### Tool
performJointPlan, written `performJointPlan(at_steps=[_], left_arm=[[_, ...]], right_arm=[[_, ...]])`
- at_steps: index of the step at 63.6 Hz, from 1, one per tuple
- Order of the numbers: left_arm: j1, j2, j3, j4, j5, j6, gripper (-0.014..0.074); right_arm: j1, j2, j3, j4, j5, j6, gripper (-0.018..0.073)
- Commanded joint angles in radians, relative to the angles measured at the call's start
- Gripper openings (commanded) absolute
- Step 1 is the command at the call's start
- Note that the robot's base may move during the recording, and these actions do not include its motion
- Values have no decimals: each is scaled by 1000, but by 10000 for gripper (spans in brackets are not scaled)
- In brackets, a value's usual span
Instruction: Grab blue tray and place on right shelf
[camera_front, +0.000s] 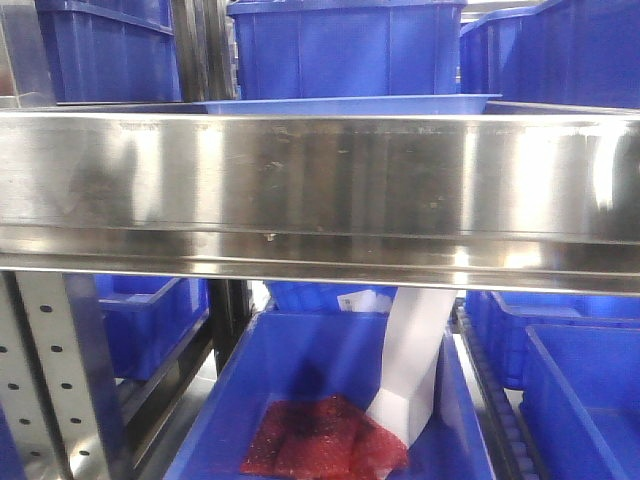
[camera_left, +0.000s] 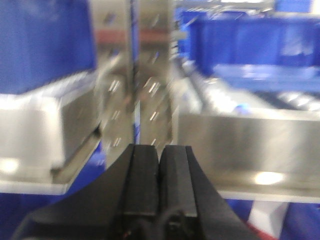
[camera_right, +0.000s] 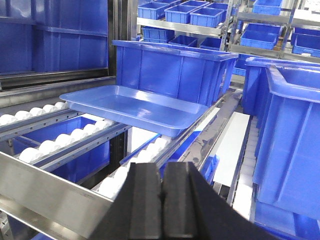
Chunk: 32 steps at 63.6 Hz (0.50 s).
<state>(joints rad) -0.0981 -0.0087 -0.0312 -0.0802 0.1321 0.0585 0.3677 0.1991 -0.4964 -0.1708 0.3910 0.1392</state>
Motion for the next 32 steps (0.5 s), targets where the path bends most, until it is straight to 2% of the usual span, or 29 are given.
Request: performJointPlan(at_steps=[1,5,7,32], left_arm=[[21,-14,38,-20,-176,7,-48],[25,-14,97,-20,-277,7,-48],[25,-17,87,-20,-225,7,-48],[25,-17,90,-20,-216,7,-48]], right_arm=[[2,11,-28,-17,-91,-12,57],[2,11,-28,-17,-92,-12,57],[2,11,-28,-17,-91,-12,57],[2,11,-28,-17,-91,-12,57]])
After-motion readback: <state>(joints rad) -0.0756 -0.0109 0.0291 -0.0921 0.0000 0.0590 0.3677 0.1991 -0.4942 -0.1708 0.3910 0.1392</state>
